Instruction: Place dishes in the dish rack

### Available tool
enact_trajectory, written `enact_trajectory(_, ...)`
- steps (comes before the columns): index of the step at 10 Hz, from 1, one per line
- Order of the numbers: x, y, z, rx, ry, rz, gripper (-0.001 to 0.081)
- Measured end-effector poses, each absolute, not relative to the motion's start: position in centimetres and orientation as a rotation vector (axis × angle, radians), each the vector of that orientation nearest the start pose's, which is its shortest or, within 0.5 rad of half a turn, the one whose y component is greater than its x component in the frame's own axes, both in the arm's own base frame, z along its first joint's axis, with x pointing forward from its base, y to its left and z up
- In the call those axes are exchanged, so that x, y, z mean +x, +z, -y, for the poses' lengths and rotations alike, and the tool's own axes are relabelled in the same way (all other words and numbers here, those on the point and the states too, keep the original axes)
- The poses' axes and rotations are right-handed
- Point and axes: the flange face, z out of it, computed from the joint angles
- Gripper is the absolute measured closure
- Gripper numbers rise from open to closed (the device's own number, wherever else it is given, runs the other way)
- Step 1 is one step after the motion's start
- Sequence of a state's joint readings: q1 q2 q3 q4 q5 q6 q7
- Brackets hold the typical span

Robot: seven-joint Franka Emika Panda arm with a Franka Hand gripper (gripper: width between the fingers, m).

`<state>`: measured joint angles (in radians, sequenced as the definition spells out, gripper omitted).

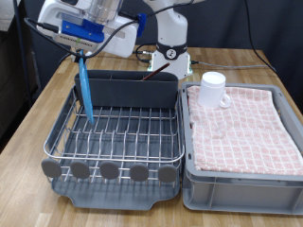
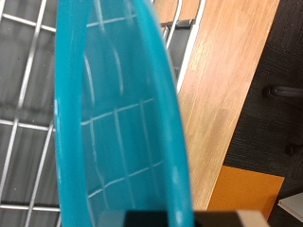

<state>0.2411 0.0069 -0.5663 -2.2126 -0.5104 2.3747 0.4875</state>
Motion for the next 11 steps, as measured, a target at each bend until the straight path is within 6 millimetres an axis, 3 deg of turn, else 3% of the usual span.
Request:
enact_trajectory(5,51.4,36.3,19.4,-3.401,-0.354,-0.803,0.0768)
enact_trajectory(11,52.3,33.9,19.7,-3.370,-0.324,-0.855,0.0768)
